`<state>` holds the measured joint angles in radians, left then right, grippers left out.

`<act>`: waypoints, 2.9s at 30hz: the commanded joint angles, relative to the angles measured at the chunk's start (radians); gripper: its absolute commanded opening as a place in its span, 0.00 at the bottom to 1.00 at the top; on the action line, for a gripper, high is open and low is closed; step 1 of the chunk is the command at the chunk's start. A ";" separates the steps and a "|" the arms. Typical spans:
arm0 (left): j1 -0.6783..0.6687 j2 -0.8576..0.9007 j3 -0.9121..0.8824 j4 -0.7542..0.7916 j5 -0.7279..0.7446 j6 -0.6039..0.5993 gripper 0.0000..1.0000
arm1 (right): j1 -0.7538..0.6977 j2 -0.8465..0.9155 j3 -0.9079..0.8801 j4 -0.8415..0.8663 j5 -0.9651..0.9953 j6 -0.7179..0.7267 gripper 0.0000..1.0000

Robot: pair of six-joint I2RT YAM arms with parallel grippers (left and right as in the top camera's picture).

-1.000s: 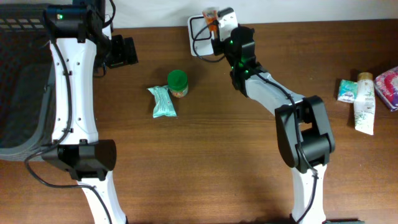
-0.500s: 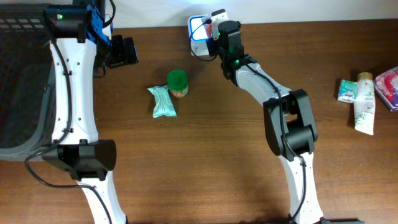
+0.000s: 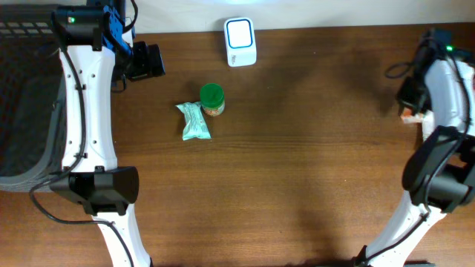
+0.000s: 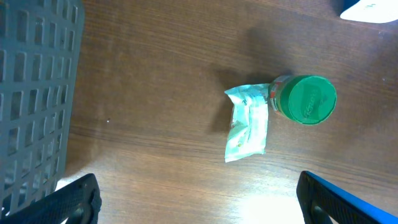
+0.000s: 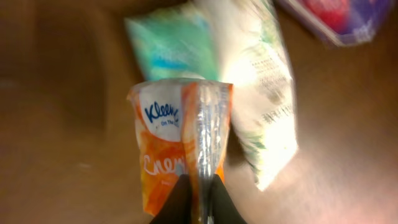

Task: Scan the item barcode
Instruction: 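Carry the orange tissue pack to the right edge and release, then reach right gripper to the green-lidded jar and grasp it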

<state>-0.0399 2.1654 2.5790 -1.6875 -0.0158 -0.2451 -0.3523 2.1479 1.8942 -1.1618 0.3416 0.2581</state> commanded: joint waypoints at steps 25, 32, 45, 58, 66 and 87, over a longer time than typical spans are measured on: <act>-0.003 -0.017 0.006 -0.001 -0.007 0.012 0.99 | 0.740 0.005 0.000 0.592 -0.475 0.295 0.99; -0.003 -0.017 0.006 -0.001 -0.007 0.012 0.99 | 0.900 0.106 0.000 0.652 -0.292 0.592 0.99; -0.003 -0.017 0.006 -0.001 -0.007 0.012 0.99 | 0.974 0.222 0.000 0.708 -0.224 0.453 0.98; -0.003 -0.017 0.006 -0.001 -0.007 0.012 0.99 | 0.972 0.082 0.005 0.388 0.011 0.289 0.89; -0.003 -0.017 0.006 -0.001 -0.007 0.012 0.99 | 0.871 0.082 0.008 0.568 -0.323 0.481 0.89; -0.003 -0.017 0.006 -0.001 -0.007 0.012 0.99 | 0.855 0.124 0.008 0.198 -0.278 0.231 0.74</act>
<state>-0.0399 2.1654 2.5790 -1.6875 -0.0158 -0.2451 0.5205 2.2753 1.8946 -0.9062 0.0437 0.6468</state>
